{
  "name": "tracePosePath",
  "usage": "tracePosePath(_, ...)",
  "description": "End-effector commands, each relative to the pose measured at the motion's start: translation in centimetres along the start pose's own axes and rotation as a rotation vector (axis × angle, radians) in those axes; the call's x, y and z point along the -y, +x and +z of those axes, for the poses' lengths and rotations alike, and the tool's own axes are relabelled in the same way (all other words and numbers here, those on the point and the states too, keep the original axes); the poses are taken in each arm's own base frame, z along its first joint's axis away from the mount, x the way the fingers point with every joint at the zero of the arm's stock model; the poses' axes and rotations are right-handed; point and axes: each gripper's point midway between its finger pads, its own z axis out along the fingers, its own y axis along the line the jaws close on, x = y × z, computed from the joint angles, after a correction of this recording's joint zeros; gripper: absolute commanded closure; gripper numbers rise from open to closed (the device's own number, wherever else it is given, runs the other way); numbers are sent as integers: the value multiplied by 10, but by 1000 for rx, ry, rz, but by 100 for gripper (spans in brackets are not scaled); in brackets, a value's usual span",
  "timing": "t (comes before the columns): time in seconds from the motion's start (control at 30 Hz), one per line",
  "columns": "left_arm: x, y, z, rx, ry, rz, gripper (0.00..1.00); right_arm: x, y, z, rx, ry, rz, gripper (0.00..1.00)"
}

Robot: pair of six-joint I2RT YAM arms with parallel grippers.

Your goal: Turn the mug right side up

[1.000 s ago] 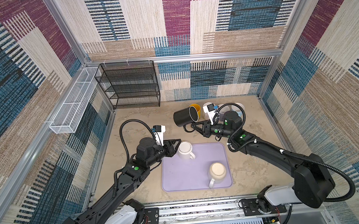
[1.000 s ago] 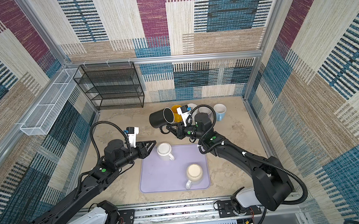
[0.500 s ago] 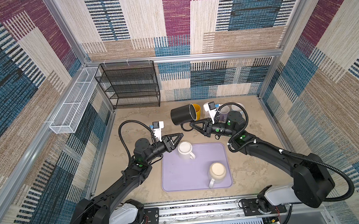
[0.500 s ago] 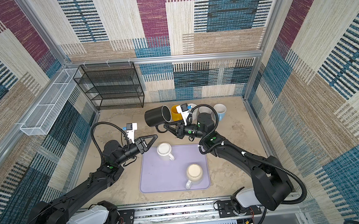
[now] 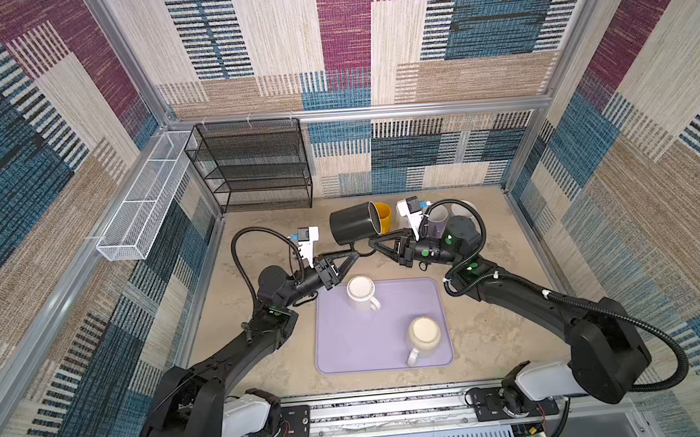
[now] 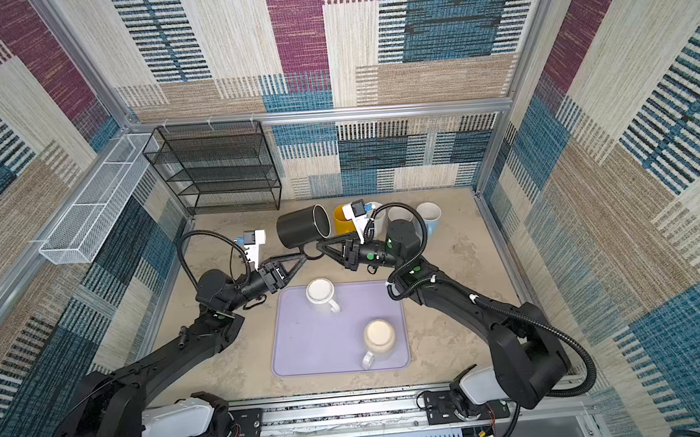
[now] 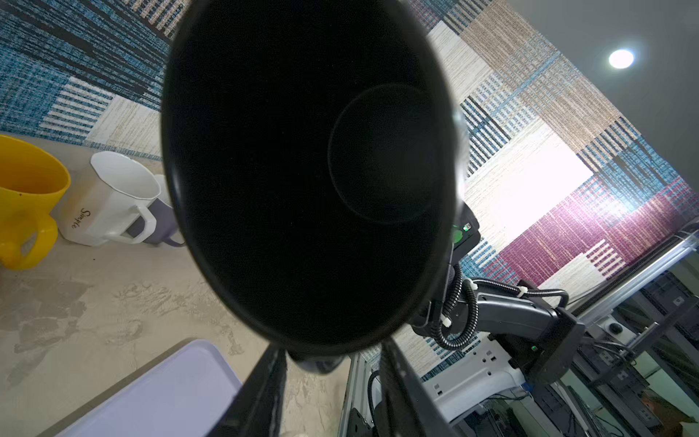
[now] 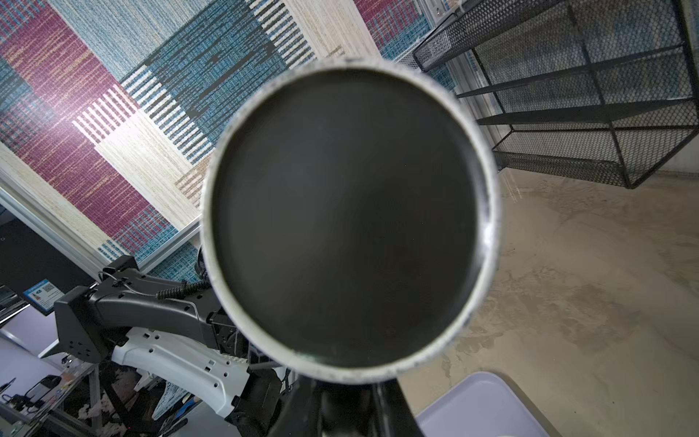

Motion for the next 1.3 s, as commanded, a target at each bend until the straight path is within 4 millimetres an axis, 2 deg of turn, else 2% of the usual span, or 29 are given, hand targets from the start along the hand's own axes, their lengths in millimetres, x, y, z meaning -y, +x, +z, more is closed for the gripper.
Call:
tracePosePath(0.0, 16, -9, 1, 14, 59, 51, 58, -25, -19, 0, 55, -97, -81, 100)
tracePosePath(0.57, 33, -20, 2, 52, 149, 76, 66, -33, -13, -1, 52, -170, -53, 100)
tracePosePath(0.93, 34, -26, 4, 80, 199, 55, 69, -35, -8, 0, 55, -184, -44, 100)
tracePosePath(1.13, 34, -28, 4, 83, 206, 47, 77, -34, -5, -1, 53, -184, -37, 100)
tracePosePath(1.27, 35, -28, 4, 83, 208, 48, 86, -33, -4, 0, 49, -185, -34, 100)
